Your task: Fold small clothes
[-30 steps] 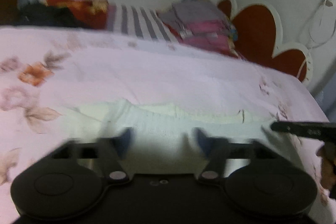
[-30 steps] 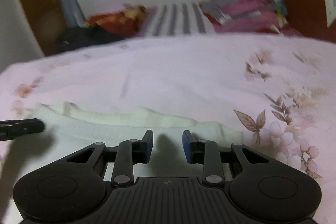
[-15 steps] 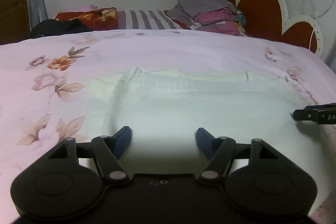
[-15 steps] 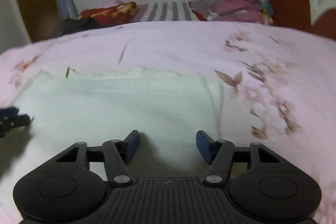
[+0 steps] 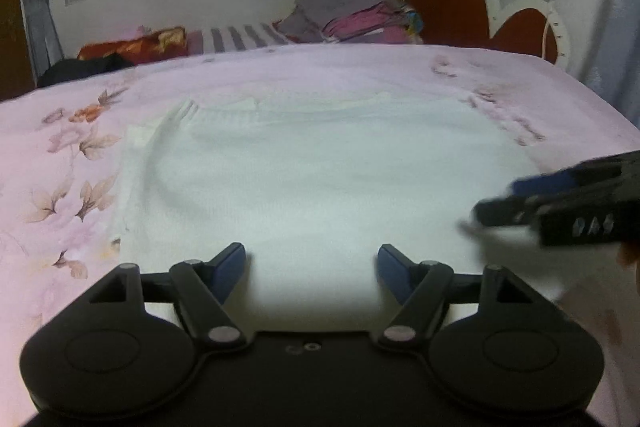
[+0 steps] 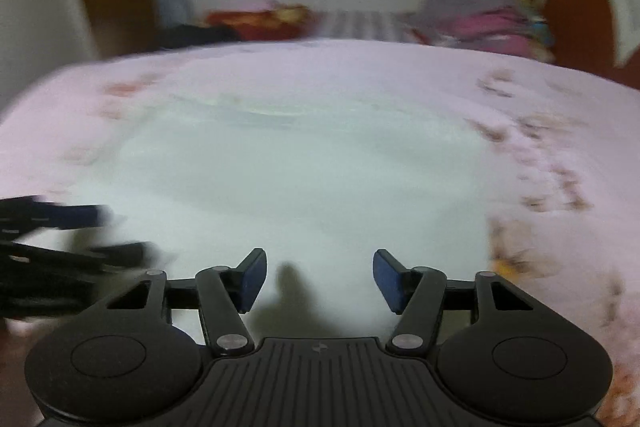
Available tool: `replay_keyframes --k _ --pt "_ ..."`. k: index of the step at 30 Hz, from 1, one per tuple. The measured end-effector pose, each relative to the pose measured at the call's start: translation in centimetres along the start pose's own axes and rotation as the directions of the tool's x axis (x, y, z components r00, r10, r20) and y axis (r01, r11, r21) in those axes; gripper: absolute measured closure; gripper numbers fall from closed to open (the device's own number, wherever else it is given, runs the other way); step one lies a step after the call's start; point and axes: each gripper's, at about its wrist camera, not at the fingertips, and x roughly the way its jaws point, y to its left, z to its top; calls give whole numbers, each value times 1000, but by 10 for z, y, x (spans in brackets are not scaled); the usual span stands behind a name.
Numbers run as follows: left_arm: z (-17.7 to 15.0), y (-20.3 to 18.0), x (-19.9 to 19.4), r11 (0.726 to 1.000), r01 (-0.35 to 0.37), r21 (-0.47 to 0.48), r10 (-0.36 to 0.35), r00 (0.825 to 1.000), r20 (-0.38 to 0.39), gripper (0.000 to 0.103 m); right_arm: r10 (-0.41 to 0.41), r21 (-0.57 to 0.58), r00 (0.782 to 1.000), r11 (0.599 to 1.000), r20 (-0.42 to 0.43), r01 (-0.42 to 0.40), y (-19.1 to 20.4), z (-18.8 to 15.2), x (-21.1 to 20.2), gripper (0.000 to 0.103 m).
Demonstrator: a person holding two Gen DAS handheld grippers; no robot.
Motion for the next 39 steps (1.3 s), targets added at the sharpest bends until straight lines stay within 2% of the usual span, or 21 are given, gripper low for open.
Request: replay_keyframes --k 3,7,13,18,20,23,25,26,27,29,34,36,39 --pt "-10 -11 -4 1000 9 -18 -9 1000 -14 32 47 -36 998 998 -48 -49 23 -17 -5 80" --pt "-24 -22 -4 1000 -14 -21 13 999 -53 38 60 0 995 998 -80 -60 31 -37 -1 84" --pt "-30 -14 -9 997 -64 -31 62 996 -64 35 52 -12 995 998 -83 -54 33 -38 -2 84" --pt "-41 33 -26 983 -144 -115 137 988 -69 38 -90 96 993 991 -83 98 -22 -53 -30 84" --pt "-44 45 -31 979 -142 -149 133 989 -69 38 -129 131 987 981 -96 141 -44 -59 -36 85" --pt "-40 43 -34 977 -145 -160 136 989 -66 40 -107 178 990 977 -88 121 -57 -60 -44 85" --pt "-39 40 -37 977 -138 -162 132 990 -48 39 -103 182 994 977 -42 109 -53 -55 -55 85" --pt "-40 40 -33 977 -141 -157 132 989 -66 39 -93 185 995 978 -28 96 -52 -54 -58 85" --pt "-43 40 -30 977 -147 -153 135 987 -86 39 -103 178 994 978 -35 108 -51 -54 -55 85" --pt "-45 40 -30 978 -151 -147 140 987 -83 39 -150 148 982 975 -113 166 -51 -60 -39 85" --pt "-47 39 -31 977 -151 -150 139 986 -87 38 -123 194 991 972 -52 131 -54 -61 -53 84" --pt "-45 37 -30 978 -159 -139 147 985 -91 38 -129 183 987 972 -99 145 -56 -65 -43 85" --pt "-43 38 -29 977 -160 -139 148 984 -96 38 -123 182 988 973 -96 139 -53 -61 -48 84"
